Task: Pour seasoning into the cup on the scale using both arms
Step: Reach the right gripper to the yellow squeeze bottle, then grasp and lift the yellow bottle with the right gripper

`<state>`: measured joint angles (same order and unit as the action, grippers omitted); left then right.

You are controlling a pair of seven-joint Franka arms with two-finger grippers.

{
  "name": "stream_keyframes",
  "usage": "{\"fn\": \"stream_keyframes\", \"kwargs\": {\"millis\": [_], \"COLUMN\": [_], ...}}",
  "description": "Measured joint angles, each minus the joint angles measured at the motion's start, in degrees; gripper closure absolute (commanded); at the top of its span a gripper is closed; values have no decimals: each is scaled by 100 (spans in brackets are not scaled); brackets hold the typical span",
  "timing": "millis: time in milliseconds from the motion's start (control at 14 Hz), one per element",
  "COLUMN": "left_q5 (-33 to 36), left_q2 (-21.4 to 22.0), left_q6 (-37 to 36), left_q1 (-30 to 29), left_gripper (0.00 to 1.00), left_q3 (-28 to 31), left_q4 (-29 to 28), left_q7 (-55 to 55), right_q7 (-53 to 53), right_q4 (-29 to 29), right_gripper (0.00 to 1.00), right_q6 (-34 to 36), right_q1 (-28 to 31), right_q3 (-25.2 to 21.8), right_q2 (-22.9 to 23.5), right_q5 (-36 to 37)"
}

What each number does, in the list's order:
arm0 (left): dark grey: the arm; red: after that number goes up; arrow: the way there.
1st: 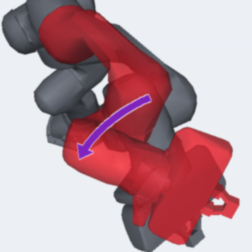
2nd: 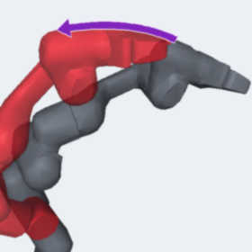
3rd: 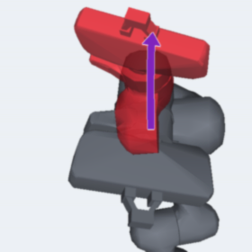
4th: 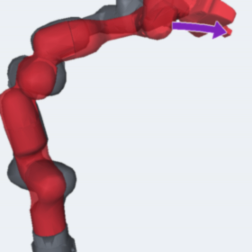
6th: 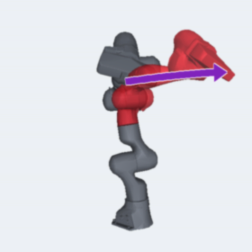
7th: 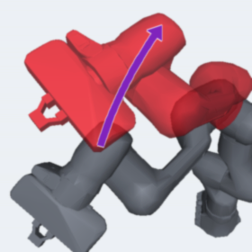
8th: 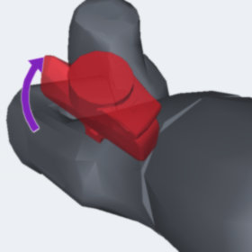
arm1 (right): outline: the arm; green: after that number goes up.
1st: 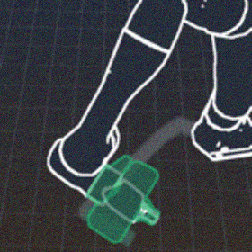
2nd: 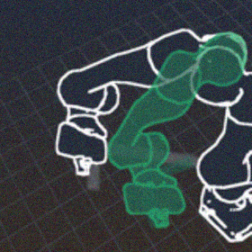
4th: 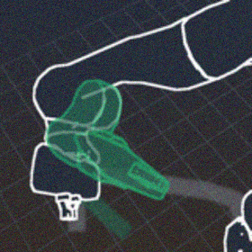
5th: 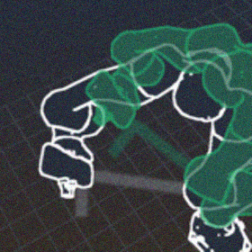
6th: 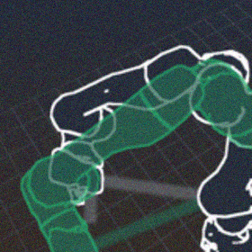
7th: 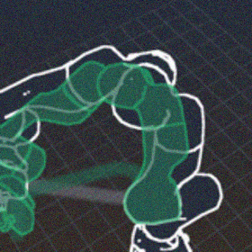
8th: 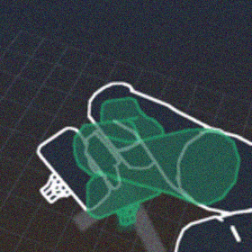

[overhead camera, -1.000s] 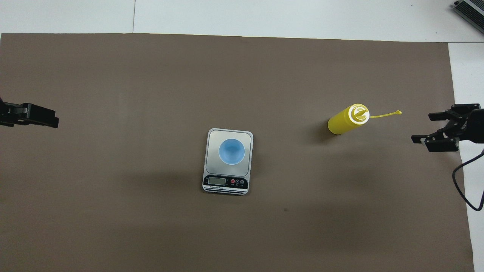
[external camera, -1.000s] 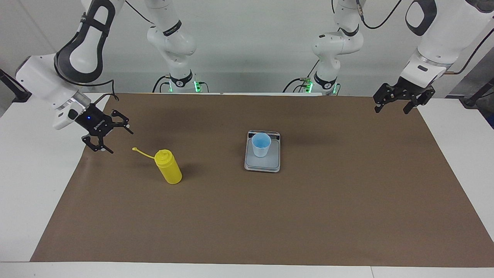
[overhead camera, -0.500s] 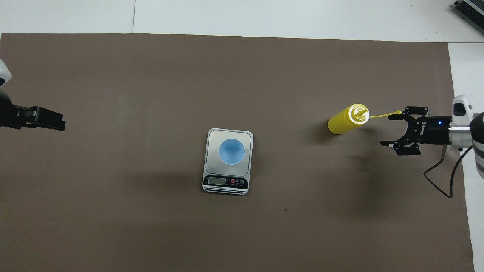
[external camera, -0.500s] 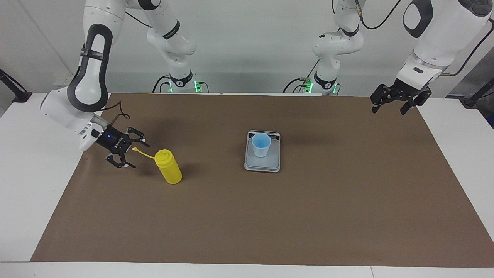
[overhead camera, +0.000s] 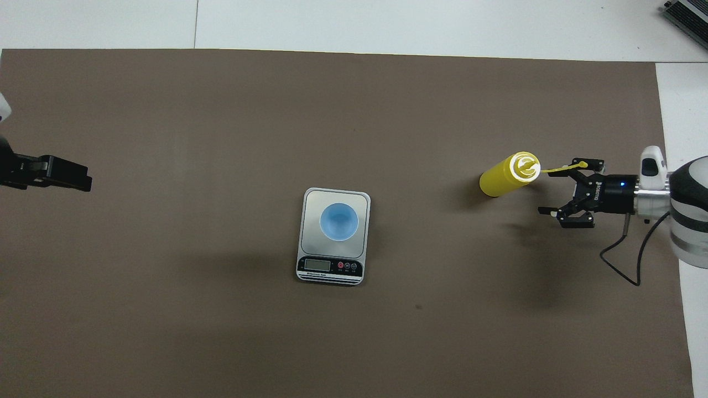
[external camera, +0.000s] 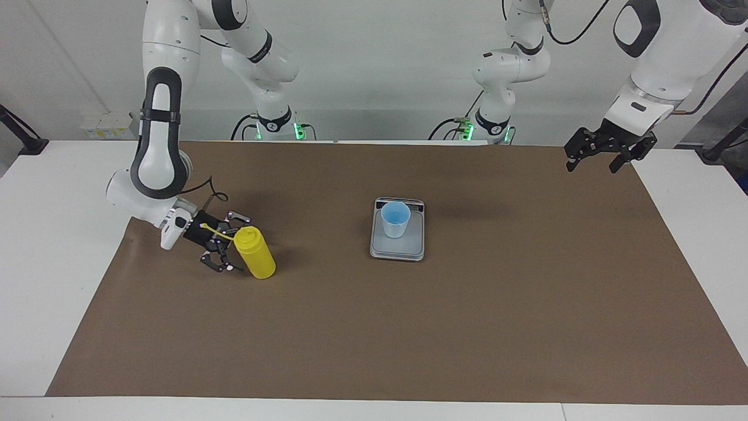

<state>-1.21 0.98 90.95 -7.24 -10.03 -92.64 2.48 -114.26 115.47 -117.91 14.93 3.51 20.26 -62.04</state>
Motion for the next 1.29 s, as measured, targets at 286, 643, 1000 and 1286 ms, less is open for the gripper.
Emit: {"fn": "stream_keyframes", "kwargs": {"millis": [286, 643, 1000, 1286], "left_q5": [0, 0, 0, 0], "left_q2": [0, 0, 0, 0], "left_q6": [0, 0, 0, 0], "left_q1": [0, 0, 0, 0], "left_gripper": [0, 0, 0, 0], "left_q3": [3, 3, 3, 3], "left_q4": [0, 0, 0, 0], "left_q7": [0, 0, 0, 0], "right_q7": [0, -2, -6, 303], "right_q4": [-4, -8, -41, -162], "right_gripper": [0, 14, 94, 100], "right_q6": [-179, -175, -307, -984], "right_q1": [-167, -208, -377, -824], "right_q3": [0, 1, 3, 16], "right_q2": [-1, -1, -17, -110], "right_q5": [-358, -453, -662, -662]}}
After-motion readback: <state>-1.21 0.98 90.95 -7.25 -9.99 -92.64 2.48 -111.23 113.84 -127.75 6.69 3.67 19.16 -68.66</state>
